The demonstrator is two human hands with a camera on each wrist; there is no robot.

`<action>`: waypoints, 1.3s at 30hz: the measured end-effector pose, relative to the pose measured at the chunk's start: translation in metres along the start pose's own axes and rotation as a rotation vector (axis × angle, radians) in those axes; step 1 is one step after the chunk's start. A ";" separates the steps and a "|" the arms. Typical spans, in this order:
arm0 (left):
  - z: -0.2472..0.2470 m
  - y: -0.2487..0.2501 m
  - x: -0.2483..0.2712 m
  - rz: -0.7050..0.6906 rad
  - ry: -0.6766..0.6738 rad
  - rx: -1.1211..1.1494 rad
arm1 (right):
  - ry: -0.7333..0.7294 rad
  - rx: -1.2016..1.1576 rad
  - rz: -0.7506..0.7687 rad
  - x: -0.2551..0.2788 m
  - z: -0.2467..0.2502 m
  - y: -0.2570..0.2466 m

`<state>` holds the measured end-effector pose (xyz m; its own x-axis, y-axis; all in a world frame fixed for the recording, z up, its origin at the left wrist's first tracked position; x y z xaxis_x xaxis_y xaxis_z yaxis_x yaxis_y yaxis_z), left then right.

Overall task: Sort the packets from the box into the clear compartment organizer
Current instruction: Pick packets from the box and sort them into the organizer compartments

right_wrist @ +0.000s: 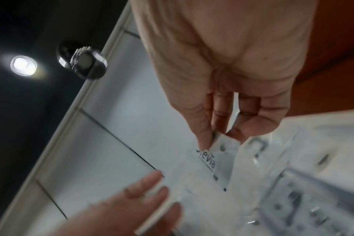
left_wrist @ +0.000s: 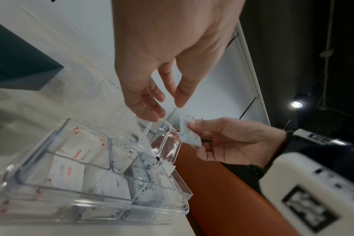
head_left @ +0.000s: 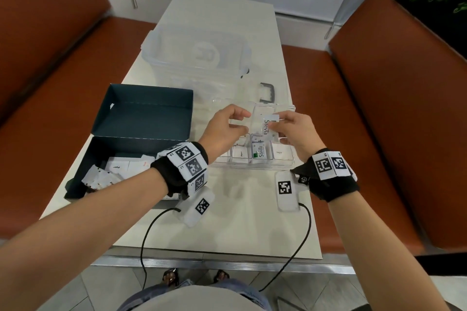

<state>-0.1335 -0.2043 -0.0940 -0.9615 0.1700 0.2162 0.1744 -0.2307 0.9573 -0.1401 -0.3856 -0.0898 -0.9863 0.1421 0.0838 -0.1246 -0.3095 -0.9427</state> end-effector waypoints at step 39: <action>0.033 -0.029 0.017 0.178 0.018 0.118 | -0.088 1.057 0.420 -0.027 -0.050 0.033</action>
<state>-0.1482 -0.1626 -0.1119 -0.9166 0.1188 0.3817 0.3649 -0.1417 0.9202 -0.1126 -0.3525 -0.1391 -0.9704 -0.2137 -0.1124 0.2300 -0.9597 -0.1612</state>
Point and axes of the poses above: each hand's wrist, its own x-axis away from the middle knuckle, its own z-axis out of the back of the hand, y = z × x, the point moved 7 cm from there along -x, towards the middle knuckle, and after that the axes turned 10 degrees about z, right-handed, at the moved point
